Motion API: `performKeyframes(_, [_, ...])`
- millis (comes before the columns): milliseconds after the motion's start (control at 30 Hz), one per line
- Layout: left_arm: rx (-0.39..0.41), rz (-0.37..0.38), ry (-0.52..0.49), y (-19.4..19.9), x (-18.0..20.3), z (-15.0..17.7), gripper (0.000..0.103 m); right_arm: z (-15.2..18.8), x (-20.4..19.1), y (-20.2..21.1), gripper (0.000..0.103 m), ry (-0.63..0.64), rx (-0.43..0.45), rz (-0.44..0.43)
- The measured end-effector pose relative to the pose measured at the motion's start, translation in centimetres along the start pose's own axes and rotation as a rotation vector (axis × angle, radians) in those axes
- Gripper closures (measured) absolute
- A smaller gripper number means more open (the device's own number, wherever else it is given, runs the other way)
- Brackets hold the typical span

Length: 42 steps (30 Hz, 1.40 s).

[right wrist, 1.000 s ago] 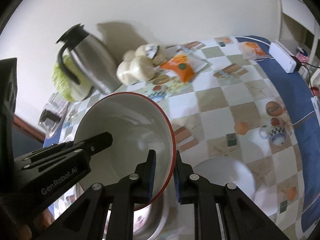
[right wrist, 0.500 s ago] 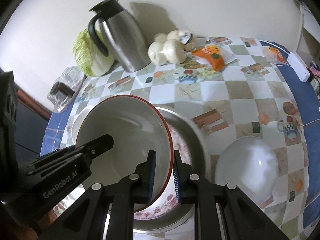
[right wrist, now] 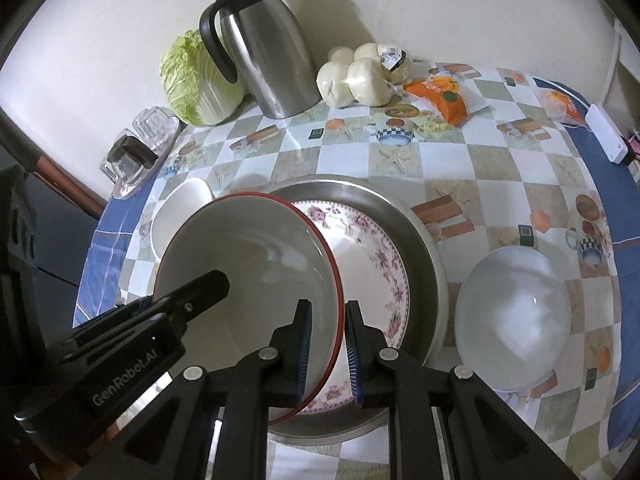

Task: Organize plates and bowls
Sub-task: 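Lift the red-rimmed bowl with both grippers toward the steel basin, then lower the red-rimmed bowl onto the pink-floral plate with both grippers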

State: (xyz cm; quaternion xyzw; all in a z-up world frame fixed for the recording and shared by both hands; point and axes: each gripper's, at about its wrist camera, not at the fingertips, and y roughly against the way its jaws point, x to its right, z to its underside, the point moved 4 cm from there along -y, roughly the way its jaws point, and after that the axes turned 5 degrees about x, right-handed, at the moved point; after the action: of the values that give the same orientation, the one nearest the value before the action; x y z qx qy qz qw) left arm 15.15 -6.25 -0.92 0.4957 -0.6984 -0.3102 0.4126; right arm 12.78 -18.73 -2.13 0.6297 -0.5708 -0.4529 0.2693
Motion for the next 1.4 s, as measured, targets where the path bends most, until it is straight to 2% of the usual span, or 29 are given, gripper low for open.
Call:
performKeyframes(367, [-0.001,0.021,0.036,-0.4,-0.9,0.7,0.083,0.2,-0.3,-1.0,0.084,0.008,-0.027,-0.004])
performKeyframes(900, [-0.069,0.021,0.061,-2.6,-1.4,2.0,0.083,1.0,0.3,-3.2,0.083,0.003,-0.083,0.021])
performKeyframes(1100, [-0.07,0.016,0.078,-3.0,-1.9,1.9,0.083,0.9,0.3,-3.5,0.083,-0.002,-0.083,0.016])
performKeyframes(1233, [-0.068,0.022,0.096,-3.3,-2.2,1.8,0.076,0.8,0.1,-4.0,0.083,-0.009,-0.071,0.013])
performKeyframes(1400, [-0.068,0.023,0.103,-3.6,-2.4,1.6,0.075,0.6,-0.2,-4.6,0.083,-0.013,-0.063,0.008])
